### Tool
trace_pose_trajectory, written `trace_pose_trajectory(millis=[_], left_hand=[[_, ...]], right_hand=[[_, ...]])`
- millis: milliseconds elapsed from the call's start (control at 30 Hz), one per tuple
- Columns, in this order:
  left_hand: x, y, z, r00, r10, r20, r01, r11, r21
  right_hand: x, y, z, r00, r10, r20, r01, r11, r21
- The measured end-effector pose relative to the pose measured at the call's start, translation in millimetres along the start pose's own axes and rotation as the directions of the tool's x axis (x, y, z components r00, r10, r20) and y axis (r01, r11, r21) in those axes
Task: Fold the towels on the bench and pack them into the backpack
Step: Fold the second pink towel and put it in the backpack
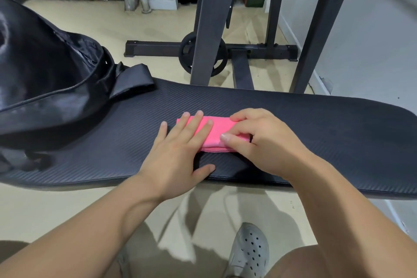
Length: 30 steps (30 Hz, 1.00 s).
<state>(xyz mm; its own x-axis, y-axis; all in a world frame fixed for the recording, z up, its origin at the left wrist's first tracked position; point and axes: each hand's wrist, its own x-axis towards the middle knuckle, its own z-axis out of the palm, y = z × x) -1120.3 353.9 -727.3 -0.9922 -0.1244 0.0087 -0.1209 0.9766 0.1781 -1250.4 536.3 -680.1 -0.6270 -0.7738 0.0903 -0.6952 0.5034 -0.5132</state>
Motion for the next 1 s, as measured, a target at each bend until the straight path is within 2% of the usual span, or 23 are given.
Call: trace_pose_trajectory(millis=[167, 233, 333, 400, 567, 633, 700, 767, 800, 900, 1000], left_hand=[[-0.9, 3.2, 5.6, 1.0, -0.026, 0.0, 0.026, 0.996, -0.08], [0.3, -2.1, 5.6, 1.0, -0.014, 0.005, 0.015, 0.995, -0.102], [1.7, -15.8, 5.8, 0.999, 0.019, 0.05, -0.015, 0.998, -0.066], [4.0, -22.9, 5.4, 0.996, 0.041, 0.082, -0.035, 0.996, -0.079], [5.8, -23.9, 1.5, 0.991, 0.046, 0.128, -0.018, 0.978, -0.207], [11.0, -20.5, -8.3, 0.988, -0.005, 0.153, 0.054, 0.945, -0.323], [23.6, -18.3, -19.4, 0.992, -0.089, 0.085, 0.115, 0.913, -0.392], [36.9, -15.4, -28.8, 0.989, -0.144, -0.022, 0.126, 0.92, -0.37], [41.6, -12.9, -31.7, 0.989, -0.144, -0.014, 0.131, 0.932, -0.339], [42.7, -3.8, -32.2, 0.978, -0.117, 0.172, 0.145, 0.977, -0.155], [31.2, -1.2, -36.9, 0.983, -0.092, 0.16, 0.102, 0.993, -0.06]], right_hand=[[-5.7, -40.6, -6.5, 0.965, -0.187, -0.186, 0.195, 0.98, 0.026], [2.4, -45.6, 6.8, 0.982, -0.123, -0.144, 0.119, 0.992, -0.036], [16.5, -22.4, 31.6, 0.993, 0.081, 0.081, -0.058, 0.964, -0.259], [17.4, -4.4, 43.8, 0.975, 0.153, 0.164, -0.098, 0.949, -0.3], [8.3, 5.0, 60.5, 0.986, 0.128, 0.106, -0.101, 0.968, -0.228], [7.6, 6.7, 60.3, 0.984, 0.137, 0.114, -0.112, 0.972, -0.206], [8.0, 6.1, 57.1, 0.979, 0.147, 0.139, -0.118, 0.973, -0.199], [7.1, 2.5, 52.9, 0.974, 0.156, 0.165, -0.122, 0.973, -0.198], [5.9, 0.7, 51.0, 0.972, 0.156, 0.178, -0.121, 0.974, -0.194], [-2.5, -5.0, 46.2, 0.964, 0.149, 0.218, -0.11, 0.977, -0.181], [-12.8, -13.3, 40.6, 0.959, 0.157, 0.237, -0.117, 0.977, -0.177]])
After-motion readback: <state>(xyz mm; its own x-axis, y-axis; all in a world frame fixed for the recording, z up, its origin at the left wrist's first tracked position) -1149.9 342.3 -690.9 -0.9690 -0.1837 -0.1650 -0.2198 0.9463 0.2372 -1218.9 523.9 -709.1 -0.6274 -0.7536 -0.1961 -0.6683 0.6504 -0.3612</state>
